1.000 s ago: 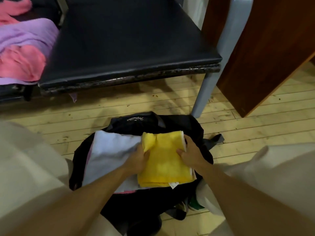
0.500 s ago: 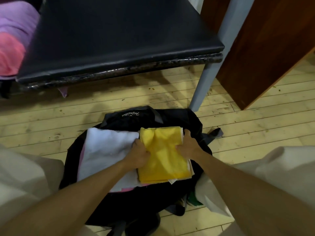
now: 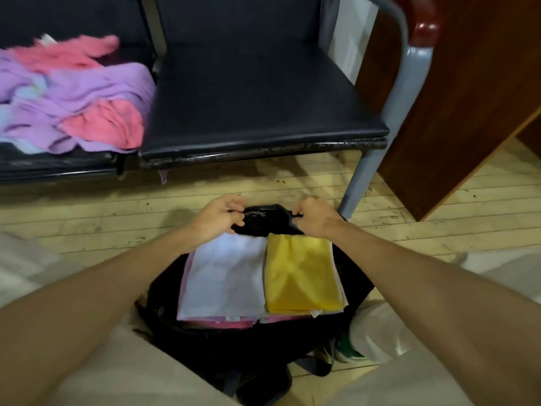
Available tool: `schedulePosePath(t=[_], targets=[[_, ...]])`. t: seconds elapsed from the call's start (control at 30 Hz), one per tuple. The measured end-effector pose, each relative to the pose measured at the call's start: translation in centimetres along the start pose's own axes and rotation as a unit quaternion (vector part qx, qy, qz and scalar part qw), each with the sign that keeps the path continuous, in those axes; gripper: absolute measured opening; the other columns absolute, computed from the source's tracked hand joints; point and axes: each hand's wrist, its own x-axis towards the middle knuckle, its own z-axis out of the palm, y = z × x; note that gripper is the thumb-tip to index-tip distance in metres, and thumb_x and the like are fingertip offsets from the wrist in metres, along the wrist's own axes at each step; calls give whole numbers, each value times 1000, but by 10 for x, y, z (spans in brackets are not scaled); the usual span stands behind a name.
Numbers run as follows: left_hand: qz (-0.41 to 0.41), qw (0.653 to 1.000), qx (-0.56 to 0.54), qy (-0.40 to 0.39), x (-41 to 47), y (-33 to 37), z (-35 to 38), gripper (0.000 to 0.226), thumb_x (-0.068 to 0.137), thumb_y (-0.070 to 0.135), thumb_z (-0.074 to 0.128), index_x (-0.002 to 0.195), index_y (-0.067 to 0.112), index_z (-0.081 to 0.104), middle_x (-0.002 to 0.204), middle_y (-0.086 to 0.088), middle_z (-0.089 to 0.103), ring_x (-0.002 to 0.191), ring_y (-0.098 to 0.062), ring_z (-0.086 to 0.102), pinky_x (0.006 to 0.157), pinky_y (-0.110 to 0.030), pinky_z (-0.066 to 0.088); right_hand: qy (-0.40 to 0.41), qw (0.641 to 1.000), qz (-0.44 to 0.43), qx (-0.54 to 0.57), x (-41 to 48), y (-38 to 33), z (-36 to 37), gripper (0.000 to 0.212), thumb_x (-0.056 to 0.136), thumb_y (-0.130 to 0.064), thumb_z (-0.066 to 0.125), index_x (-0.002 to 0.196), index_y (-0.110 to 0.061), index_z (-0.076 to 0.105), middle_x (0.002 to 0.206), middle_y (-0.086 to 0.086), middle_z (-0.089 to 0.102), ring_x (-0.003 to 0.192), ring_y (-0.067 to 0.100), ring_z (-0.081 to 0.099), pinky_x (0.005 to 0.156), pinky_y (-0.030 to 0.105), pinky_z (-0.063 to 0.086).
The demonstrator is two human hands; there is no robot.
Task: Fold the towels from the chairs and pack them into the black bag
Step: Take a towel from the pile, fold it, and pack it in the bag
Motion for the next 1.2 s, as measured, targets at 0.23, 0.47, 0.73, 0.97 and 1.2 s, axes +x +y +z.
schedulePosePath(t=[0.23,0.47,0.73,0.97,1.2], targets=[[91,994,1,66,-37,35,-102,34,87,-5,56,111,19,57,122,-15,49,84,-20,64,66,-29,53,75,985,-138,71,3,-115,-54,14,93,-12,59,102,-11,70,116,5,62,107,18,58,83,23,43],[82,971,0,225,-41,37,-194,34,86,-5,53,115,11,58,101,-4,58,71,-10,58,62,-18,50,92,962,-223,129,33,-215,-78,21,92,-16,64,112,-12,66,111,-2,62,97,7,52,80,16,37],[37,929,6,367,-30,-9,-252,29,87,2,51,115,4,60,112,-13,54,92,-24,59,72,-26,44,60,954,-259,136,93,-302,-47,30,89,-10,62,119,-11,62,121,3,64,108,16,58,92,22,43],[-41,923,105,367,-26,-56,-288,61,85,26,56,143,19,39,130,-15,51,113,-40,52,95,-49,45,44,946,-308,95,118,-341,-6,34,90,-9,57,124,-8,62,127,5,62,116,21,56,95,23,40],[-137,881,198,407,-7,-42,-278,35,88,45,58,111,21,64,120,-6,58,121,-27,43,99,-40,28,61,938,-335,65,131,-337,10,25,86,-18,63,111,-17,69,117,2,64,115,25,51,101,40,41]])
